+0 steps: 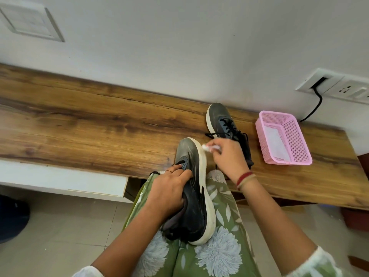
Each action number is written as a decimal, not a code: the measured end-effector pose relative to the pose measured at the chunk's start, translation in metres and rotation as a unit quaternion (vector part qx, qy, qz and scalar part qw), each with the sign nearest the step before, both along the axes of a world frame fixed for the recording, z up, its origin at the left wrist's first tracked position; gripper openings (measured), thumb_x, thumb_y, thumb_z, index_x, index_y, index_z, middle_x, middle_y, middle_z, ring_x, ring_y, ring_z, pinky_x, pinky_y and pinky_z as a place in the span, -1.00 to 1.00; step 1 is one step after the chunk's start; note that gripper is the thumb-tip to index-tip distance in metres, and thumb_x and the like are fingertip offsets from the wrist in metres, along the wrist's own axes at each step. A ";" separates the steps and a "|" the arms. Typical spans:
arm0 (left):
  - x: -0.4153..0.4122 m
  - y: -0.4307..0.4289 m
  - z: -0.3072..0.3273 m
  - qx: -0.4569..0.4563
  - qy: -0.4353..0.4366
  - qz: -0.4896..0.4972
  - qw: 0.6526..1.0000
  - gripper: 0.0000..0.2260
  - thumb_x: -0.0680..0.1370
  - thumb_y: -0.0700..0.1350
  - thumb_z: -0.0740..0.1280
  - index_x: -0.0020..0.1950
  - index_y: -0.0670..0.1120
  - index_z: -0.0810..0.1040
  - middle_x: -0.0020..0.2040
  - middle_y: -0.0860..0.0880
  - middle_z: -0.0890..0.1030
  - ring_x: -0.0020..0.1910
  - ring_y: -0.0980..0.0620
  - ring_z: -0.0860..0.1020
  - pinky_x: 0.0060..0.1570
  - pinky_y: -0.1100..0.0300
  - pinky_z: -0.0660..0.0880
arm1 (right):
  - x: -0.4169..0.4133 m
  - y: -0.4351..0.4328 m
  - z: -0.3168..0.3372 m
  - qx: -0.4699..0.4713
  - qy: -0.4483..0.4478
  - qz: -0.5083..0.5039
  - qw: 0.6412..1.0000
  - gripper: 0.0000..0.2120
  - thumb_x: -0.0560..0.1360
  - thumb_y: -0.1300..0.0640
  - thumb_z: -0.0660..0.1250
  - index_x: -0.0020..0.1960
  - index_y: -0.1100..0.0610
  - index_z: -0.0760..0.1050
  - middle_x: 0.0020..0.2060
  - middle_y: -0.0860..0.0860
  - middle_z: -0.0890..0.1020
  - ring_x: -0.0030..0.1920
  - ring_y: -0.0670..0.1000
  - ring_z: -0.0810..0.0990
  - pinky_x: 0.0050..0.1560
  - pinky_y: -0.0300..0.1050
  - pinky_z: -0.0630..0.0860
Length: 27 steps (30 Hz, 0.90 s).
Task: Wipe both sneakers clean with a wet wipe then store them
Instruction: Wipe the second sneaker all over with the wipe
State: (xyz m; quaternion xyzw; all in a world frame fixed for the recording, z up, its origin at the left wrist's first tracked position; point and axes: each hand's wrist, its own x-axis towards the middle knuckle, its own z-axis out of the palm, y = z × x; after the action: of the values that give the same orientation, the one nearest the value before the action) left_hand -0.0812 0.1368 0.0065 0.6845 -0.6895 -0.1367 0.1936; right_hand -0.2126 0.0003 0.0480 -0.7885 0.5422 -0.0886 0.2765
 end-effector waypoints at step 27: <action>-0.001 0.001 -0.007 -0.031 0.007 -0.010 0.999 -0.64 0.18 -0.27 0.48 -0.04 -0.10 0.61 -0.01 -0.09 0.67 0.06 -0.14 0.61 -0.02 0.02 0.57 | -0.036 0.030 -0.003 0.149 -0.101 0.001 0.984 -0.83 0.46 0.25 0.37 -0.05 0.02 0.63 -0.11 -0.10 0.63 -0.12 -0.11 0.56 -0.12 -0.31 0.46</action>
State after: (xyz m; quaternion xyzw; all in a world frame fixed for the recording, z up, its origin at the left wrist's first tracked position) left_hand -0.0827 0.1374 -0.0009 0.6700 -0.6992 -0.1218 0.2179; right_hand -0.2484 0.0306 0.0446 -0.7261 0.5179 -0.0857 0.4441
